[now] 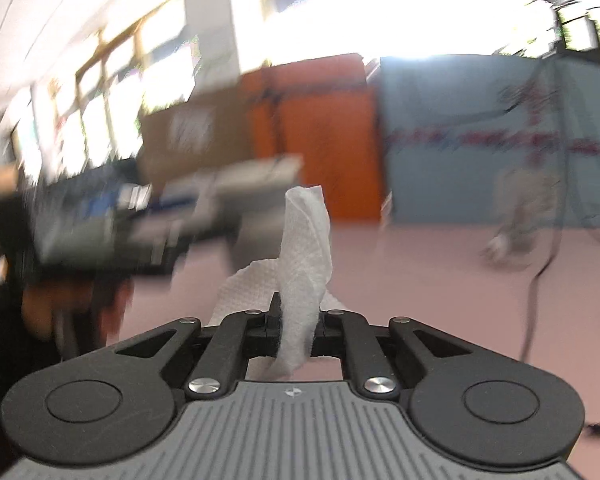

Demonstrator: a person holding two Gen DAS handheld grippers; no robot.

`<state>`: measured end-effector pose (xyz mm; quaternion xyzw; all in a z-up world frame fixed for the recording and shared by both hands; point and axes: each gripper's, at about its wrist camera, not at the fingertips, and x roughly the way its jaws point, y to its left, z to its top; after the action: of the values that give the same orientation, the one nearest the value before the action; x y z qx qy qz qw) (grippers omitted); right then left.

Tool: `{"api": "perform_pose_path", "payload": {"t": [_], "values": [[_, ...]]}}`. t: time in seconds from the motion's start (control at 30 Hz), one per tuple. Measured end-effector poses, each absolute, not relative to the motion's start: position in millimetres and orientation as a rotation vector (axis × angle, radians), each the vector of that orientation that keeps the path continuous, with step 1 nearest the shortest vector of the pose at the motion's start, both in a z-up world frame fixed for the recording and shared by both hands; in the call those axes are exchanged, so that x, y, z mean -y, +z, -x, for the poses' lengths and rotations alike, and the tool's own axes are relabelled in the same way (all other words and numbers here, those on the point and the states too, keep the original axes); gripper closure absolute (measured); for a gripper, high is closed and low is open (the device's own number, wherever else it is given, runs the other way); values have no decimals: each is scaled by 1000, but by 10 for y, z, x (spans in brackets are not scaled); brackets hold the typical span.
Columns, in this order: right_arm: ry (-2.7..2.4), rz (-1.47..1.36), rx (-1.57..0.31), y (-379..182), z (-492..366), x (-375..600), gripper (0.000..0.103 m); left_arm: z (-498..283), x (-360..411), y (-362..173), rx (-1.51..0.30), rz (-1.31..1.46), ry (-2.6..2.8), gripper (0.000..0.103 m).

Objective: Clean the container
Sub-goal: 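Lift the mug with the left gripper while the right gripper brings the towel to its lid, then wipe the towel across the mug lid with the right gripper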

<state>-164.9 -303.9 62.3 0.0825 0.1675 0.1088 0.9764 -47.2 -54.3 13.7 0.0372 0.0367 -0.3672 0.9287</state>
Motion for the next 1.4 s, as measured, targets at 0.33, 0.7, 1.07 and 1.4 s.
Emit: {"api": "perform_pose_path", "payload": {"t": [0.33, 0.7, 1.07, 1.4], "values": [[177, -312, -100, 1025, 1331, 3131, 94, 454, 953, 32, -36, -111, -655, 0], [271, -238, -154, 1088, 867, 2705, 94, 446, 956, -19, -15, -91, -642, 10], [300, -164, -235, 981, 720, 2550, 94, 460, 920, -27, -9, -87, -656, 22], [290, -159, -248, 909, 582, 2537, 94, 460, 915, -29, -14, -78, -658, 22]]}}
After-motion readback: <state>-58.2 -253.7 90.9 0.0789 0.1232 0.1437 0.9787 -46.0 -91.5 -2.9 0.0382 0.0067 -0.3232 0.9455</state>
